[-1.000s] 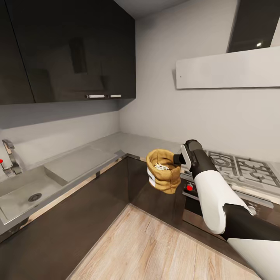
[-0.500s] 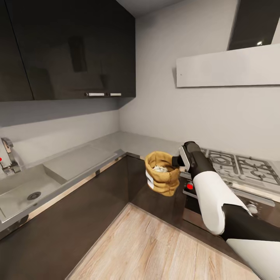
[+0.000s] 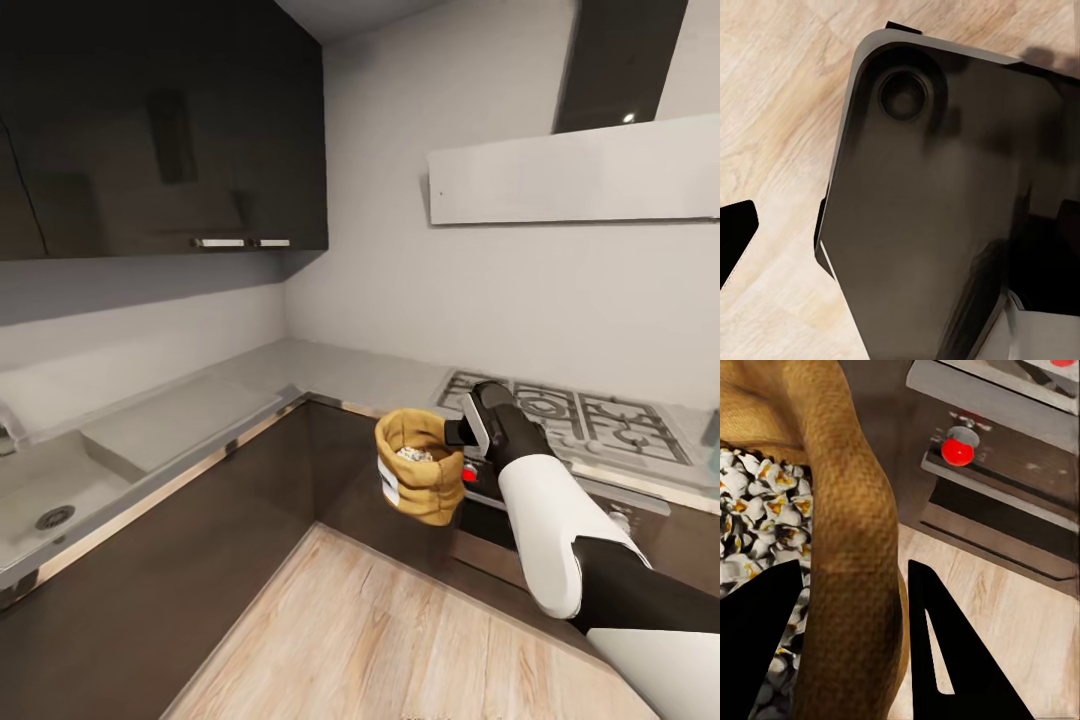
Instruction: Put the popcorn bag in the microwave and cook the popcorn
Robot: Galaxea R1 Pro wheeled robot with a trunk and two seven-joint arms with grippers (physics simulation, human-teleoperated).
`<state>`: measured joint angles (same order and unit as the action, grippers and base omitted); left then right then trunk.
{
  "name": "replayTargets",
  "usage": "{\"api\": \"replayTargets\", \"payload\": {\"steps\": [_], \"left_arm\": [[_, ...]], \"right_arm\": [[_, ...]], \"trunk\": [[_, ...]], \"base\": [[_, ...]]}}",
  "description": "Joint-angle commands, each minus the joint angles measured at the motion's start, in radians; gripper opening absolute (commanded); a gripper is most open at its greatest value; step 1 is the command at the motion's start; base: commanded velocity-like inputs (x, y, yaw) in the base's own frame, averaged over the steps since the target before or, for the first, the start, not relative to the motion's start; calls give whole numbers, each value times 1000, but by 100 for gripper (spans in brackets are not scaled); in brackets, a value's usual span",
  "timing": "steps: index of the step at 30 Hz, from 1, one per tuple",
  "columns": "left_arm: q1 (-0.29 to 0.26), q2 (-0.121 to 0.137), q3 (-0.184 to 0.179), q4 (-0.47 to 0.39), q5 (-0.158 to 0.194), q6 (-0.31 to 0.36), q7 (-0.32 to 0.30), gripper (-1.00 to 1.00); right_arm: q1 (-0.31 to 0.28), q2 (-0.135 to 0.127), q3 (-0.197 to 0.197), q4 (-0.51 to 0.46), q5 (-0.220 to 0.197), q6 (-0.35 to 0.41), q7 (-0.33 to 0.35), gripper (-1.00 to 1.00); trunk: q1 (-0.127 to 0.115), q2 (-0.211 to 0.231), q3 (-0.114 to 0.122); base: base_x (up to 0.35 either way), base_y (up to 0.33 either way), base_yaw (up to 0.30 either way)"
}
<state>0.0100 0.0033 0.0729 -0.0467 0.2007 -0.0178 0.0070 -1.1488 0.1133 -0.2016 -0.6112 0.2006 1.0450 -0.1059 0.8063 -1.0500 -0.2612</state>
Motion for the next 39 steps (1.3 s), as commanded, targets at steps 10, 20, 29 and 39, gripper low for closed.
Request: {"api": "replayTargets", "payload": {"steps": [10, 20, 29, 39], "left_arm": [[1, 0, 7, -2, 0, -1, 1, 100], [1, 0, 7, -2, -1, -2, 1, 100], [1, 0, 5, -2, -1, -2, 1, 100], [1, 0, 6, -2, 0, 6, 1, 100]], "right_arm": [[0, 2, -7, -1, 4, 2, -3, -100], [0, 1, -7, 0, 1, 2, 0, -100], [0, -47, -15, 2, -38, 2, 13, -100], [0, -67, -16, 2, -58, 2, 26, -100]], "trunk": [[0, -1, -1], [0, -1, -1], [0, -1, -1], [0, -1, -1]], "base": [[0, 0, -284], [0, 0, -285], [0, 0, -286], [0, 0, -286]]}}
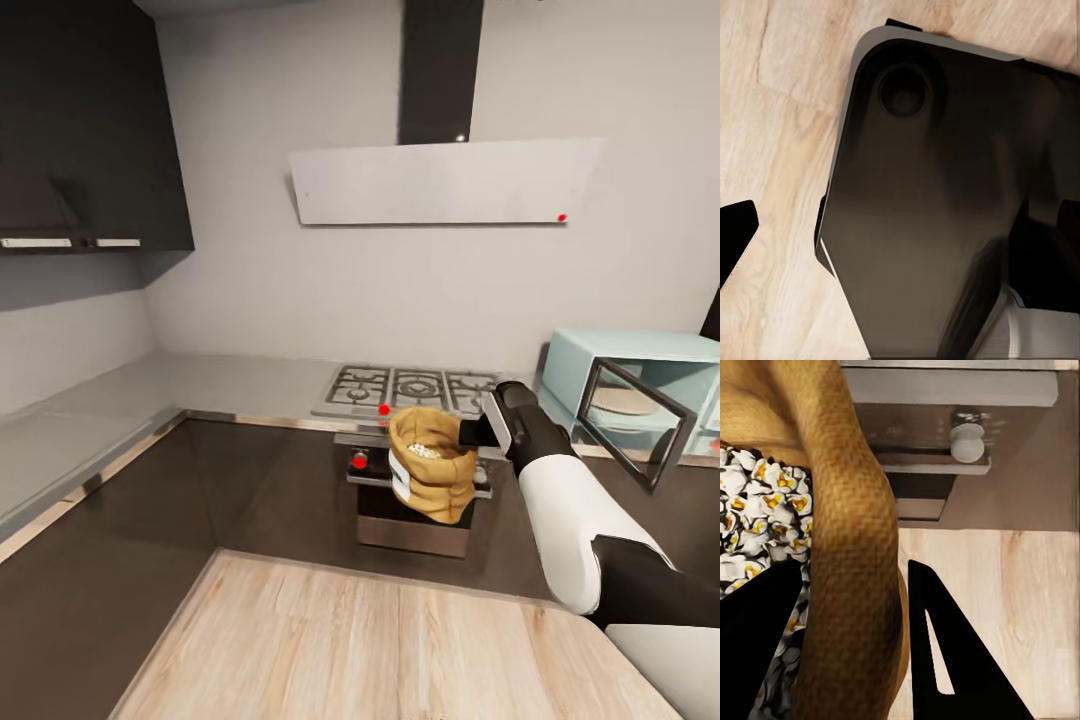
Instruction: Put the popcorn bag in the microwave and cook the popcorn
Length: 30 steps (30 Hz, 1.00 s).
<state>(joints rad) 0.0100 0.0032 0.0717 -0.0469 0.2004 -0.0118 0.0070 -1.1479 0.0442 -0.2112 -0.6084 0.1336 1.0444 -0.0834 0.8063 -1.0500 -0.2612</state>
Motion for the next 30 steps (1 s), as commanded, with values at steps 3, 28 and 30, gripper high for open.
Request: {"api": "replayTargets", "payload": {"steps": [3, 28, 30], "left_arm": [[1, 0, 5, -1, -1, 5, 1, 100], [1, -5, -1, -2, -9, -8, 1, 100], [1, -5, 0, -2, -10, -8, 1, 100]], "right_arm": [[-1, 2, -7, -1, 9, 3, 4, -100], [-1, 2, -7, 1, 12, 3, 36, -100], [0, -3, -7, 2, 13, 3, 37, -100]], "trunk": [[0, -1, -1], [0, -1, -1], [0, -1, -1]], "base": [[0, 0, -286], [-145, 0, -56], [-346, 0, 0]]}}
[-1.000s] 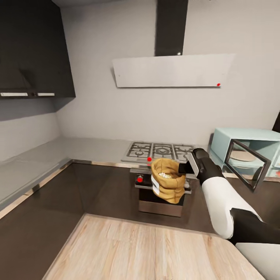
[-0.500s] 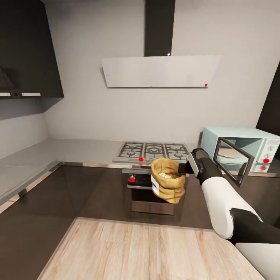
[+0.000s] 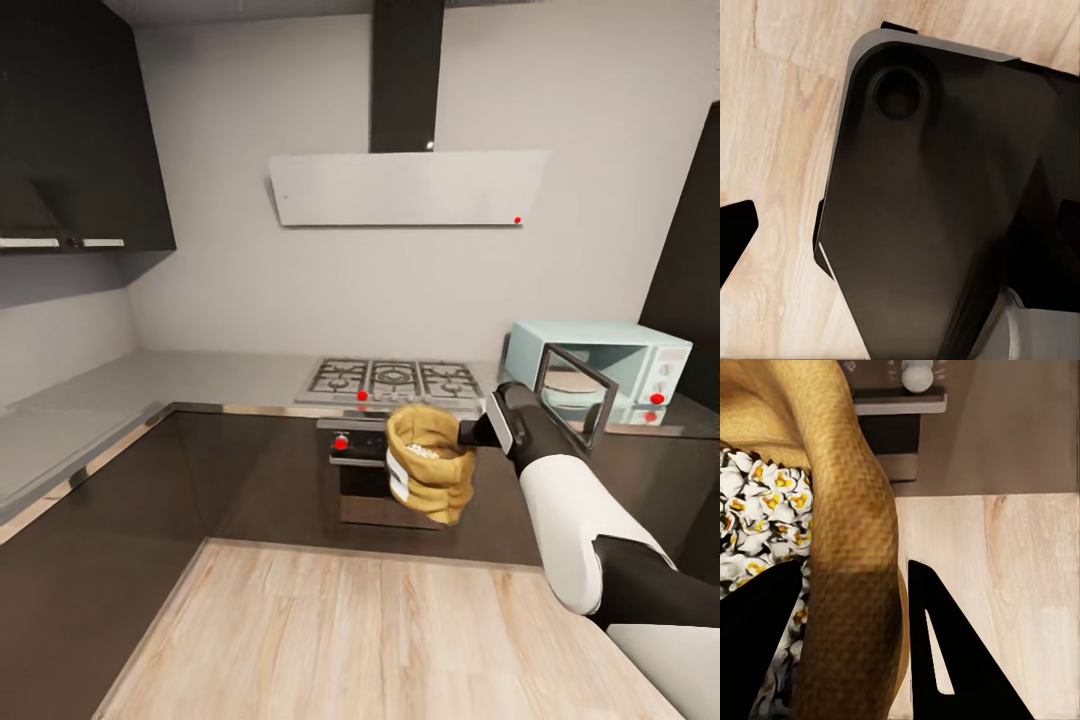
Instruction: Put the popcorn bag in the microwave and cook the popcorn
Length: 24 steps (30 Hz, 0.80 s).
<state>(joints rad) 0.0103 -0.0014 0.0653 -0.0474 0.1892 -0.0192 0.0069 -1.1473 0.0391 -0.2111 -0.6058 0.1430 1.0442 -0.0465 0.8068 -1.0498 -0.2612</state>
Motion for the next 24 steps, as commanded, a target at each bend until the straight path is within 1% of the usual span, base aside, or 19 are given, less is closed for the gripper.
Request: {"api": "replayTargets", "payload": {"steps": [1, 3, 7, 14, 18, 20, 24], "left_arm": [[0, 0, 6, -2, 1, -1, 1, 100], [0, 0, 7, -2, 1, -1, 1, 100], [0, 1, 7, -4, 4, -3, 1, 100], [0, 3, 10, -7, 6, -3, 1, 100], [0, 3, 12, -8, 6, -4, 1, 100], [0, 4, 13, -8, 7, -4, 1, 100], [0, 4, 14, -8, 7, -20, 1, 100]], "right_arm": [[0, 0, -7, -1, 7, 3, 0, -100], [0, -2, -7, -2, 13, 3, 0, -100], [1, -2, -7, -2, 18, 3, -1, -100], [1, -3, -7, -3, 18, 3, -5, -100], [1, -8, -7, -3, 18, 3, -7, -100], [1, -15, -7, -3, 18, 3, -8, -100], [1, -17, -7, -3, 18, 3, -7, -100]], "trunk": [[0, -1, -1], [0, -1, -1], [0, -1, -1], [0, -1, -1], [0, -1, -1], [0, -1, -1], [0, -1, -1]], "base": [[-346, 0, -6], [-346, 0, -80], [-275, 0, -202], [-24, 0, -244], [-1, 0, -257], [0, 0, -258], [0, 0, -258]]}}
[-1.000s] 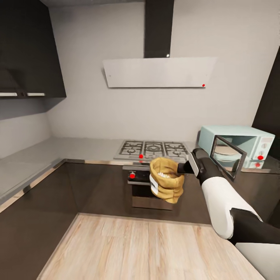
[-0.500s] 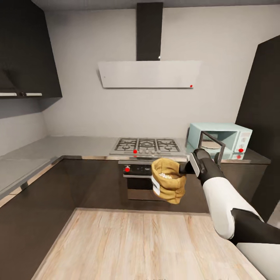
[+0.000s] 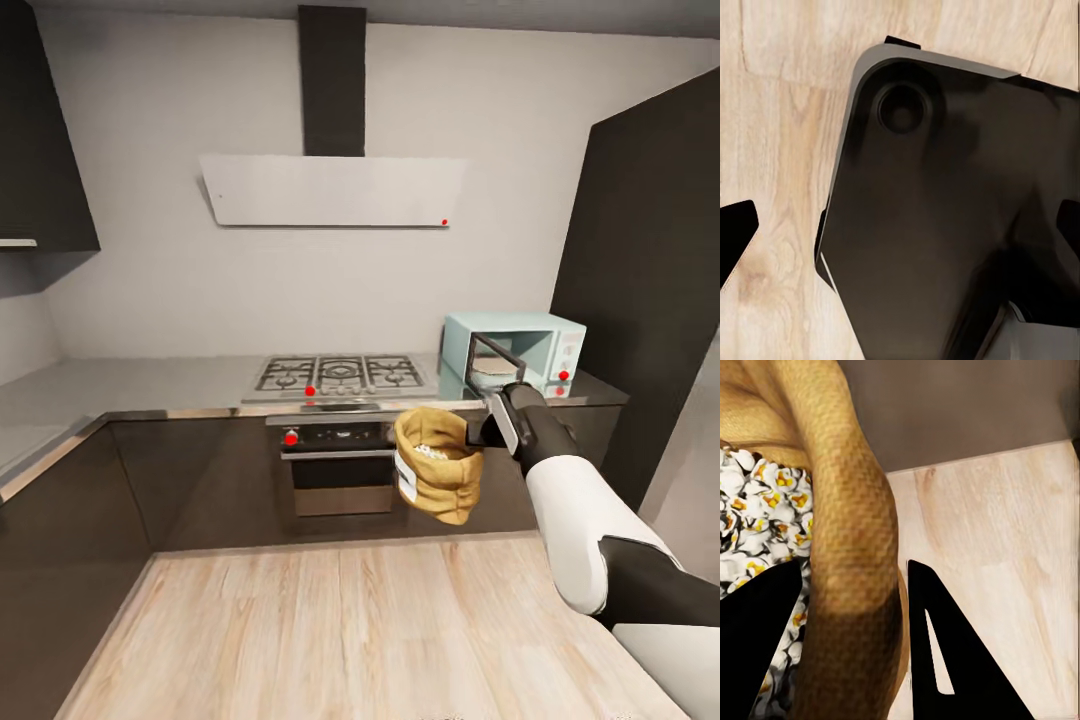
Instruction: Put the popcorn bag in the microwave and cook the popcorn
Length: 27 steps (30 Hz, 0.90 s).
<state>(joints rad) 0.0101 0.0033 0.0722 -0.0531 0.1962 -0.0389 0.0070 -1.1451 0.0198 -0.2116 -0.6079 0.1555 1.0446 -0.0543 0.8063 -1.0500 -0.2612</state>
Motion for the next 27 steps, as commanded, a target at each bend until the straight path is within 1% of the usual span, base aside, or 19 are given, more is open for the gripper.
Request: {"api": "replayTargets", "payload": {"steps": [1, 13, 16, 22, 27], "left_arm": [[1, 0, 7, -2, 0, -1, 1, 100], [1, 0, 6, -2, 2, -3, 1, 100], [1, -1, 1, -3, 0, -3, 1, 100], [1, 0, 3, -5, 0, -4, 1, 100], [1, 0, 3, -4, 1, -39, 1, 100]], "right_arm": [[-1, 2, -6, 0, 6, 3, 0, -100], [-1, 0, -6, 0, 7, 3, -1, -100], [-1, -15, -5, 0, 7, 3, 2, -100], [-1, -20, -6, -1, 7, 3, 3, -100], [-1, -20, -5, 0, 7, 3, 3, -100]], "trunk": [[0, -1, -1], [0, -1, -1], [0, -1, -1], [0, -1, -1], [0, -1, -1]], "base": [[0, 0, -258], [0, 0, -258], [0, 0, -258], [0, 0, -258], [0, 0, -258]]}}
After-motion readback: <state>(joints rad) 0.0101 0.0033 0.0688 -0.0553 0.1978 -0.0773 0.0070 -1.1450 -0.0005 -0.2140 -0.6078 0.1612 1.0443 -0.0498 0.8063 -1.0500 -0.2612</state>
